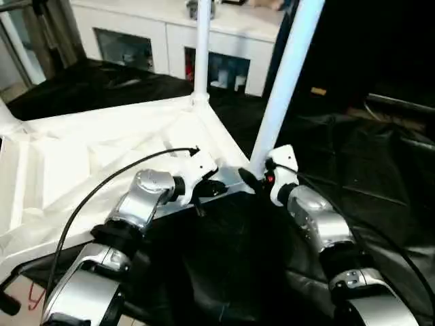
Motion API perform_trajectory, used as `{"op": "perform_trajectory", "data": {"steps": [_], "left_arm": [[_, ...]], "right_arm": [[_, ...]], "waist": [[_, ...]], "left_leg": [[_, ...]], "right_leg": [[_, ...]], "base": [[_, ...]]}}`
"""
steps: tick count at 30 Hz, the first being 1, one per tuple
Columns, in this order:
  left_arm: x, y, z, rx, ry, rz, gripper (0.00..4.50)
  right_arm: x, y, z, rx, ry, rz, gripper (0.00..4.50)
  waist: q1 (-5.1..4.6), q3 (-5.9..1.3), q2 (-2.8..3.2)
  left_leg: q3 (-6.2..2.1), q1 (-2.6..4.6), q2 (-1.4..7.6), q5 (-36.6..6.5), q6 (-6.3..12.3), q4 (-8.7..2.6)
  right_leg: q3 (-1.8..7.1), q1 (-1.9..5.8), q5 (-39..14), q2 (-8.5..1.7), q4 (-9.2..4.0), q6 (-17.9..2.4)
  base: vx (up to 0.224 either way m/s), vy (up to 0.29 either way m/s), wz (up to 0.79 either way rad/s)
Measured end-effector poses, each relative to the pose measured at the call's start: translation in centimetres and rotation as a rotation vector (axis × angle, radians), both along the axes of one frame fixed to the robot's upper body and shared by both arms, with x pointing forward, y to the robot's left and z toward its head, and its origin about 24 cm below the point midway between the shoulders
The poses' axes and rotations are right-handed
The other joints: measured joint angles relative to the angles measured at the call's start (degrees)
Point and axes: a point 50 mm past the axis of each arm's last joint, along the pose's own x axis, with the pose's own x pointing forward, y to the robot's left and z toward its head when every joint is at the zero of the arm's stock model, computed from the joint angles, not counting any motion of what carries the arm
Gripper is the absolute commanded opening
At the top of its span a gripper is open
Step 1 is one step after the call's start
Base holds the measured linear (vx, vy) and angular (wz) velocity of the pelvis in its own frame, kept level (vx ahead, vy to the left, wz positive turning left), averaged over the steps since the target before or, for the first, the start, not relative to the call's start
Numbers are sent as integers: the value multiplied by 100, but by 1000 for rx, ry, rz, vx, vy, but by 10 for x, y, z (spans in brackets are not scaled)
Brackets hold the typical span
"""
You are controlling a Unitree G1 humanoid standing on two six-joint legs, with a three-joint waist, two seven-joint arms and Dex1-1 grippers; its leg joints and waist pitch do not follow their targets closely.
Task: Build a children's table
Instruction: Rotate leg to tighten
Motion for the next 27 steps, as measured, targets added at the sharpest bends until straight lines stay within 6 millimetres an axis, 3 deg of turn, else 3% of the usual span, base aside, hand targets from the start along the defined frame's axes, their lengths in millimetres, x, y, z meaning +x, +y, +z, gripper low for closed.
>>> {"op": "perform_trajectory", "data": {"steps": [7,17,23,27], "left_arm": [[-4,10,3,4,16,-86,0],[-15,34,6,30,48,-263,0],[-19,47,10,52,61,-332,0],[-20,50,11,54,68,-351,0]], "right_arm": [[-5,-7,4,-13,-5,186,419],[-24,-28,11,-83,15,537,419],[-33,-33,12,-37,56,637,419],[-34,-34,13,-27,66,662,385]], "waist": [[-13,4,3],[63,13,2],[139,13,3],[146,13,2]], "left_leg": [[0,-7,4,-1,1,-1],[2,-9,5,-1,2,3],[3,-6,8,-1,2,1],[4,-8,8,-1,2,2]], "right_leg": [[-1,-6,-9,3,-3,4],[-2,-4,-10,2,-2,1],[-3,-5,-11,4,0,2],[-2,-5,-11,4,-1,1]], "base": [[0,0,0],[0,0,0],[0,0,0],[0,0,0]]}}
